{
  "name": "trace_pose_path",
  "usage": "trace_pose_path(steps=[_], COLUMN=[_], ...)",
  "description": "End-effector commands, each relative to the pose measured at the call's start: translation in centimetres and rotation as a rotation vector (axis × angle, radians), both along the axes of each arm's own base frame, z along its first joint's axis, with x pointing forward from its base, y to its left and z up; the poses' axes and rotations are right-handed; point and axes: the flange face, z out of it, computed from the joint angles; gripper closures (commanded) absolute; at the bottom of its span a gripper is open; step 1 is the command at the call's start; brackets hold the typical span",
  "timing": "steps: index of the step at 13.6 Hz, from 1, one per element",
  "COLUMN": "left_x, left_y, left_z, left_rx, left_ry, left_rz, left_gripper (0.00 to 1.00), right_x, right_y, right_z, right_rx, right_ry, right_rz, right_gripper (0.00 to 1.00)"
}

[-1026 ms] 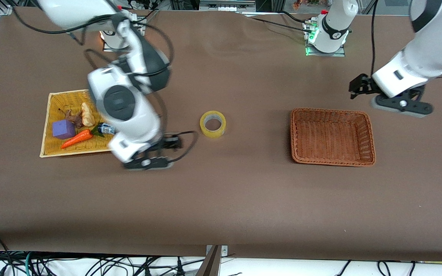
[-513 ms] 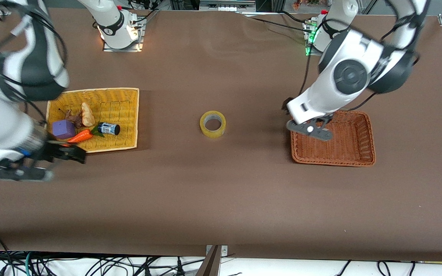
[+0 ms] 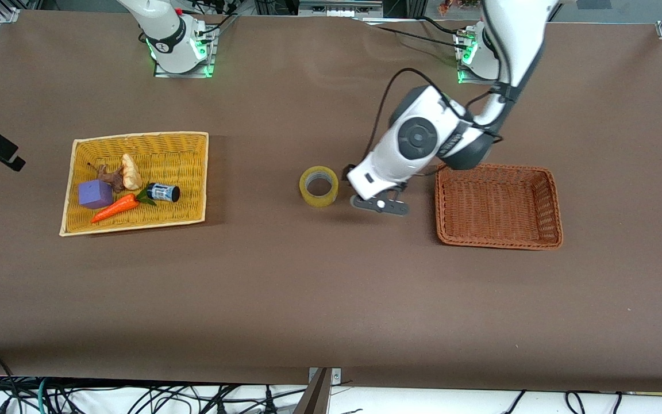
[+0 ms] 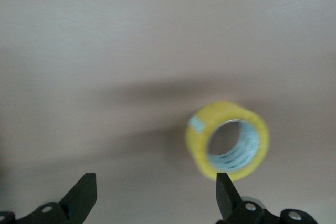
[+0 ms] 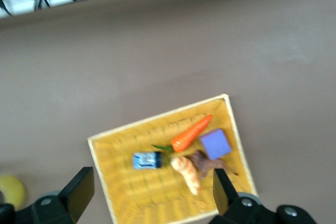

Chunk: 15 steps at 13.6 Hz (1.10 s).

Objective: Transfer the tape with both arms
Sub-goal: 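Lower the left gripper onto the tape roll while the right gripper withdraws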

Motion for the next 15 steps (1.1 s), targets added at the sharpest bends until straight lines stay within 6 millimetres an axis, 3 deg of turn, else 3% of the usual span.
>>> trace_pose_path(steps=[1,4,10,12,15], left_x=[-0.1,-2.1,-3.5,-3.2,-3.4], left_y=[-2.8,-5.0,-5.2,-4.9,-5.1], left_z=[-4.2,-7.7,-11.2,-12.0,-13.0], left_rx=[-0.037,-0.048,-0.005,0.025,0.032], left_ry=[-0.007,-0.015,0.016,-0.013,-0.005], left_rz=[0.061,0.037,0.003,-0.033,-0.038], left_gripper=[0.0,0.0,0.03,0.29,0.8], right_x=[-1.4,-2.2,-2.2,-1.5,-1.1], right_y=[-0.2,0.6,2.3,2.5,2.7], right_z=[-0.6,-0.9,-1.0,-1.9,-1.9], right_rx=[-0.021,-0.011,-0.005,-0.003,-0.003], right_ry=[0.073,0.131,0.152,0.176,0.177], right_rz=[0.064,0.076,0.097,0.1,0.103], right_gripper=[0.0,0.0,0.0,0.0,0.0])
